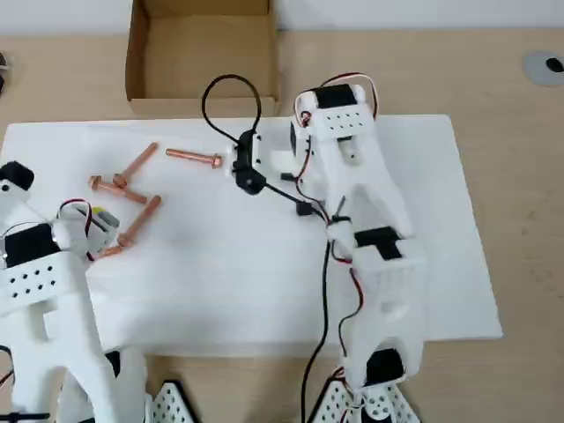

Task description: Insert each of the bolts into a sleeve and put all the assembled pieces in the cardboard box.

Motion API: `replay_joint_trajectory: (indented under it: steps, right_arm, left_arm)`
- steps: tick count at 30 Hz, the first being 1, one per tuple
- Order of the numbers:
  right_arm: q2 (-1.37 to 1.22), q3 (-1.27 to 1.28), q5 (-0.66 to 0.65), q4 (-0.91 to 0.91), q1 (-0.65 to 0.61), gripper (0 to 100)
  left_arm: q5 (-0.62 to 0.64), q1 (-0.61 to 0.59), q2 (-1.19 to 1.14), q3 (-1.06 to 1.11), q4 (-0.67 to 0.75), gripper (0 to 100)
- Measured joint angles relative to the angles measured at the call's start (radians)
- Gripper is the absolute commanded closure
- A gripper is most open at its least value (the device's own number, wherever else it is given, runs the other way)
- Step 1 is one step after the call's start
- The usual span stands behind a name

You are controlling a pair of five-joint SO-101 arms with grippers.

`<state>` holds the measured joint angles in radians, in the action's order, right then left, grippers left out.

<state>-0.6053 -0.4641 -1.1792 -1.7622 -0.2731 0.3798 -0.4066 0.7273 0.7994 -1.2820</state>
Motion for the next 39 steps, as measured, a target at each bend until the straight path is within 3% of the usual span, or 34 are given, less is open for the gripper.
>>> replay_joint_trajectory:
  steps: [39]
  right_arm:
    - [-0.221, -0.183, 0.000, -0.009, 0.005, 81.8]
  left_arm:
    - [0.000, 0.000, 0.003, 0.009, 0.003, 76]
